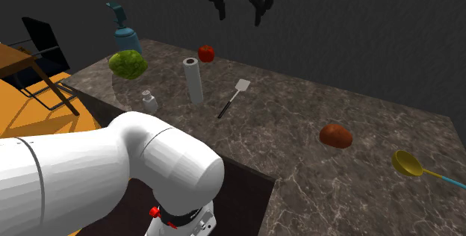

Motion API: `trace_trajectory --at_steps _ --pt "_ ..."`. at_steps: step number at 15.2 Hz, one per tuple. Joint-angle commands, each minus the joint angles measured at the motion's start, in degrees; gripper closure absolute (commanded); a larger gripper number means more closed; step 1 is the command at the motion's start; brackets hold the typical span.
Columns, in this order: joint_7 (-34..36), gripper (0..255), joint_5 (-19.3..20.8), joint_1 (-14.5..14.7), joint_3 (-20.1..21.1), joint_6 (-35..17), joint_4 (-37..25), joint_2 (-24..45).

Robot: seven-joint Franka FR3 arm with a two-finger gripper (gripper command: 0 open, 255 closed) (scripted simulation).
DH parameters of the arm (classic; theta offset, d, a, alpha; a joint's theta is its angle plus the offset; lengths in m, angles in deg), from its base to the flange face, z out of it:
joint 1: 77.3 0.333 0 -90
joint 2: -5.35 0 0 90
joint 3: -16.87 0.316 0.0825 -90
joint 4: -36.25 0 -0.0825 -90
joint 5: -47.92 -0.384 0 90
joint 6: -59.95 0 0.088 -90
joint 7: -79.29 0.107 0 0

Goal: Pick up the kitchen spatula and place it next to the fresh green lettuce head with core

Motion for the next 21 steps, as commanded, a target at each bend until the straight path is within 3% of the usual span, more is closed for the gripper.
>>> trace_trajectory --at_steps 1,11,21 --pt "0.0 0 0.0 0.0 0.0 0.0 0.0 0.0" --pt "4.8 0 -1.6 0.6 4.9 -15.8 8.1 11.7" --pt "10.4 0 -1.3 0.6 9.7 -31.4 9.4 30.0"
